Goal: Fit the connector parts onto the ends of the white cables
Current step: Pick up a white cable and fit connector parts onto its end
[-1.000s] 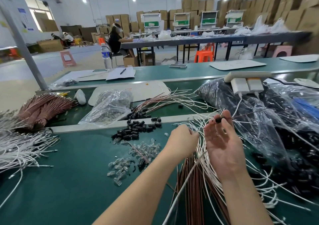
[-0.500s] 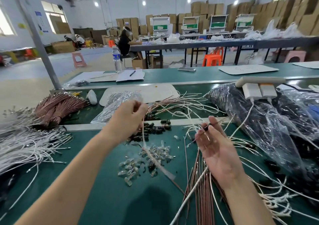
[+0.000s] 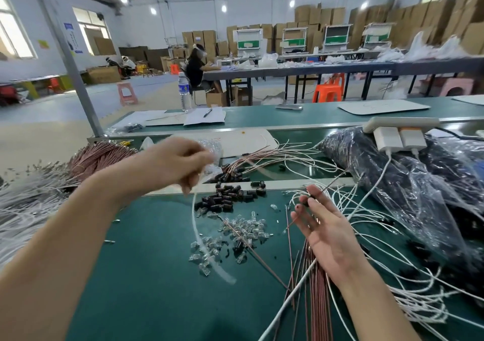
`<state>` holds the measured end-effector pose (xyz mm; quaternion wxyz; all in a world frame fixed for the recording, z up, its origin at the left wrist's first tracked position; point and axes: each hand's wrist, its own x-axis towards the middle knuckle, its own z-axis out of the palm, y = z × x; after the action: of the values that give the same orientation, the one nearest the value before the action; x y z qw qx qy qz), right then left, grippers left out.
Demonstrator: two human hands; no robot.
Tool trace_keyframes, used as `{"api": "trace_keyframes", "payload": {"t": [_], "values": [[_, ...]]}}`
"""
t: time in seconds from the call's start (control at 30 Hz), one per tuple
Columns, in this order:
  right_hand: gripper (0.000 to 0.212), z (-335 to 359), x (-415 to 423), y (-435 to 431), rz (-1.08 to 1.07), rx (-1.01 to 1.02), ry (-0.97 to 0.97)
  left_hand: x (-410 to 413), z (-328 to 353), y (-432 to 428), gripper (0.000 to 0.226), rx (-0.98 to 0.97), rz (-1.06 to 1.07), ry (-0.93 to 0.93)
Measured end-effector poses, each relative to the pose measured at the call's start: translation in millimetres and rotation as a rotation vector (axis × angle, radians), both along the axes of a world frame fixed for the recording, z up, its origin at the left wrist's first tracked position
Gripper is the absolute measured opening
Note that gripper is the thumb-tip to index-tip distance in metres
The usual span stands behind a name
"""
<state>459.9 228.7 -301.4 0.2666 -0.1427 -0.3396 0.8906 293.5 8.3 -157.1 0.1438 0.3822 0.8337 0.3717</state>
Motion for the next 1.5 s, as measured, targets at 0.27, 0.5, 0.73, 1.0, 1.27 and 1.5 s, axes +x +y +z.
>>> {"api": "trace_keyframes", "payload": {"t": [0.27,0.5,0.73,1.0,1.27,1.5], "values": [[0.026,-1.7,-4.8,-7.6,0.015,-0.037,-0.004,10.2,-134.5,-47.0,0.026,0.515,0.719,-0.568],[0.026,-4.5,-6.3,-11.2,0.027,-0.035,0.006,67.1,-167.3,-39.7,0.03,0.19,0.497,0.353],[0.025,-4.0,-10.0,-13.7,0.076,-0.022,-0.028,71.2,-175.9,11.6,0.026,-0.11,0.254,0.577],[0.023,-3.6,-19.8,-22.3,0.142,-0.044,-0.043,67.8,-176.8,23.7,0.016,0.322,0.263,0.473],[0.031,-7.3,-25.0,-32.6,0.2,-0.082,-0.042,68.5,-181.2,32.4,0.014,0.479,0.131,0.367],[0.031,-8.1,-26.3,-37.3,0.213,-0.068,-0.036,66.5,-181.9,32.3,0.012,0.434,0.114,0.359]]}}
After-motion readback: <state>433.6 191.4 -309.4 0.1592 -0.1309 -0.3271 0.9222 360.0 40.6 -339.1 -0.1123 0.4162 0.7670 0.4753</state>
